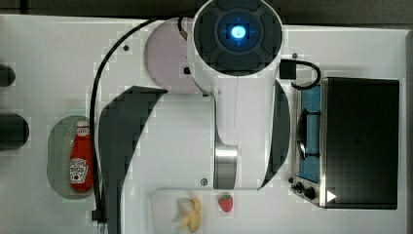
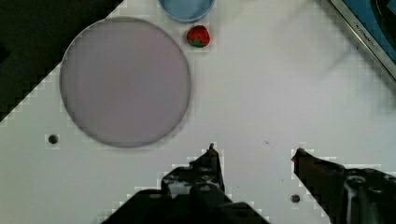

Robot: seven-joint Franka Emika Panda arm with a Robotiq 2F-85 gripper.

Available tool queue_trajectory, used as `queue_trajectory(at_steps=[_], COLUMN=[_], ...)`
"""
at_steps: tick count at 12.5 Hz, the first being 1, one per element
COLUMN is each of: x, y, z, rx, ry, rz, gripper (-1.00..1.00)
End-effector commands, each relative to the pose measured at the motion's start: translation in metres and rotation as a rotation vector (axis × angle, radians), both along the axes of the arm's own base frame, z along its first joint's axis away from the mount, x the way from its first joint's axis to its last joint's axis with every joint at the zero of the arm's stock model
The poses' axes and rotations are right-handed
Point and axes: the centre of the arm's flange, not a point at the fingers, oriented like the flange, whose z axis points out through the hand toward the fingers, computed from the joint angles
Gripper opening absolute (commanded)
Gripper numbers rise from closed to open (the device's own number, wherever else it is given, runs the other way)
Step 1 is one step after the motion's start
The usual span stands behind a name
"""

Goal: Pick ketchup from strainer and place it on the table

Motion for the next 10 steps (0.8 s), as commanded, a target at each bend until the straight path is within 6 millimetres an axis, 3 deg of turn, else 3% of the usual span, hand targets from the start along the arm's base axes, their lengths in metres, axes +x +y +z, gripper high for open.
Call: queue_trajectory(at_steps=[1,3,10], x=[-0.054,-0.053,-0.086], y=[0.016,0.059,0.244], z=[0.018,0.011,-0.029], rx=[0.035,0.031,0.008], ry=[0.055,0.066,0.107], rz=[-0.016,0.062,0.407], gripper=[0.58,1.0,1.0])
